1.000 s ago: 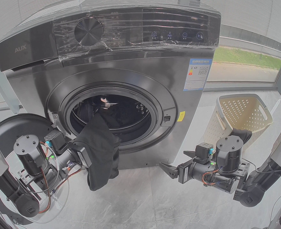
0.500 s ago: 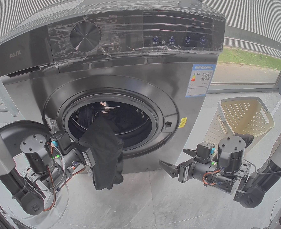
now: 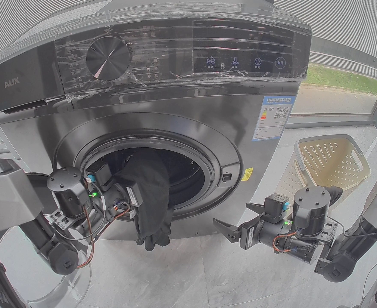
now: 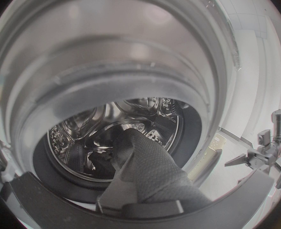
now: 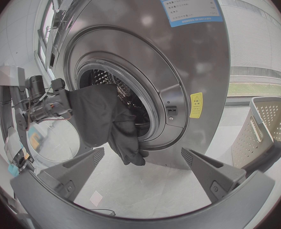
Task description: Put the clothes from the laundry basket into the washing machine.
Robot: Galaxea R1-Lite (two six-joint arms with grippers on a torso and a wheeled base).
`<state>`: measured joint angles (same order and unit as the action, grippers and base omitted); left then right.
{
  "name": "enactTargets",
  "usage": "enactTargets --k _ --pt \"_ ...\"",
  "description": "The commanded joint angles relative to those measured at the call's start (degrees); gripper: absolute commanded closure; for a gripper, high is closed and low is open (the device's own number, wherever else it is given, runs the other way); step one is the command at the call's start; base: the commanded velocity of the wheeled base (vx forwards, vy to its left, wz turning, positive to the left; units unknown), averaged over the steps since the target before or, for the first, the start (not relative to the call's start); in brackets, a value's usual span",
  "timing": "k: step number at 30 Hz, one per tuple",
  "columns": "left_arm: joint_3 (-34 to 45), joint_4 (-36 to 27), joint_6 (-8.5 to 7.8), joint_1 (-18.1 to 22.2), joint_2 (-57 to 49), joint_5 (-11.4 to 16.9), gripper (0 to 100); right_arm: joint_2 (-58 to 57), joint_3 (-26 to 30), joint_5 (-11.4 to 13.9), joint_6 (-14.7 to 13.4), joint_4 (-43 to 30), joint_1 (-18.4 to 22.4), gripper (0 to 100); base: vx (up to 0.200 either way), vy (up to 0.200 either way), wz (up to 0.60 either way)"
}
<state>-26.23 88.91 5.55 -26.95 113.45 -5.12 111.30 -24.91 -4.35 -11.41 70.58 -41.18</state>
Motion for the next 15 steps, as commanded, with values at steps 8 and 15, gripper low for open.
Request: enactTargets --k 8,15 --pt "-12.2 0.0 0.87 -0.1 13.9 -0.2 100 -1.4 1.2 -0.1 0.2 0.1 -1.5 0 0.0 0.0 0.0" --pt "-18.9 0.0 0.78 0.5 19.7 -1.7 100 -1.3 1.4 -0.1 0.4 1.8 -2.0 0 0.0 0.0 0.0"
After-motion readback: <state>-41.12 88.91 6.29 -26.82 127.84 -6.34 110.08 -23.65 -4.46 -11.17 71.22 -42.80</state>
